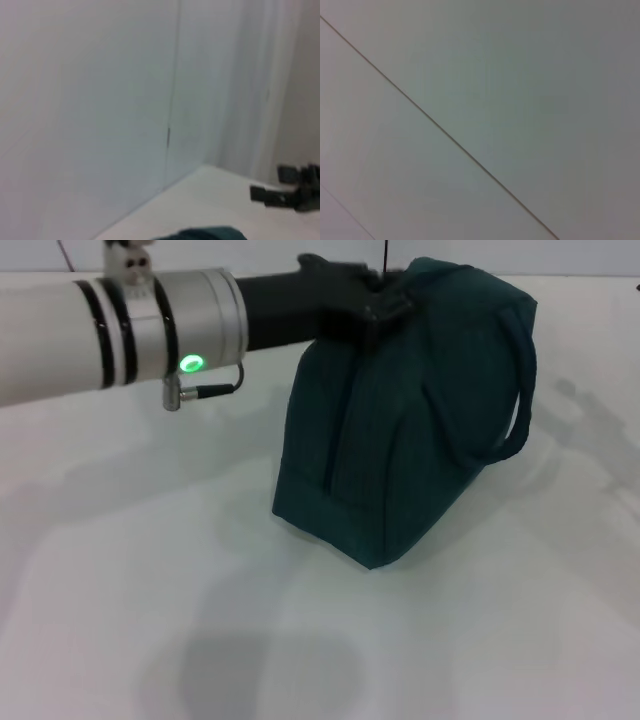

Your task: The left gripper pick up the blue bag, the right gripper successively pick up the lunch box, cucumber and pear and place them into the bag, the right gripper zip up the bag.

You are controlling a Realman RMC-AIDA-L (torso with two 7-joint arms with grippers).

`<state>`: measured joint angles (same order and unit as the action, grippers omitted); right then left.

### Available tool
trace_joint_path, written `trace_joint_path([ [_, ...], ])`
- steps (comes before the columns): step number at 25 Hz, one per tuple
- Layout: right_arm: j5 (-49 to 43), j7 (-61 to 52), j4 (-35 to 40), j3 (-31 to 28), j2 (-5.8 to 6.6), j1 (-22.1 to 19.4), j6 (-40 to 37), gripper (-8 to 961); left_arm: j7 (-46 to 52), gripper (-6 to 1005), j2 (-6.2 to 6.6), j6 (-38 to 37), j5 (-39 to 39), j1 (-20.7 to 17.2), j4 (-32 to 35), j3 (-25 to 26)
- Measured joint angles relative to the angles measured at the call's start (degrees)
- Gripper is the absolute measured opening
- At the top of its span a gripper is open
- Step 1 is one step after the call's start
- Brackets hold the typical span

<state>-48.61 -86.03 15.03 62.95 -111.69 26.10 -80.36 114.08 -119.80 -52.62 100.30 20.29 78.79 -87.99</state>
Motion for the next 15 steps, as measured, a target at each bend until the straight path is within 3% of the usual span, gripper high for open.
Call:
trace_joint_path([
  [1, 0.00, 0.00, 0.00, 0.06, 0.03, 0.00, -0.02, 863, -0.73, 145, 0.11, 0.03, -3.62, 0.02, -1.24, 1.76],
  [9, -0.85, 0.87, 1.18, 0.14, 0.14, -0.43, -2.30, 866, -0.83, 387, 0.26, -0.71, -7.84, 0.11, -2.40, 3.87],
  [15, -5.91, 6.61, 5.53, 0.16, 0.16, -0.85, -10.22, 864, -0.82, 653, 0.38, -11.20, -14.30, 0.58, -2.40, 12.44],
])
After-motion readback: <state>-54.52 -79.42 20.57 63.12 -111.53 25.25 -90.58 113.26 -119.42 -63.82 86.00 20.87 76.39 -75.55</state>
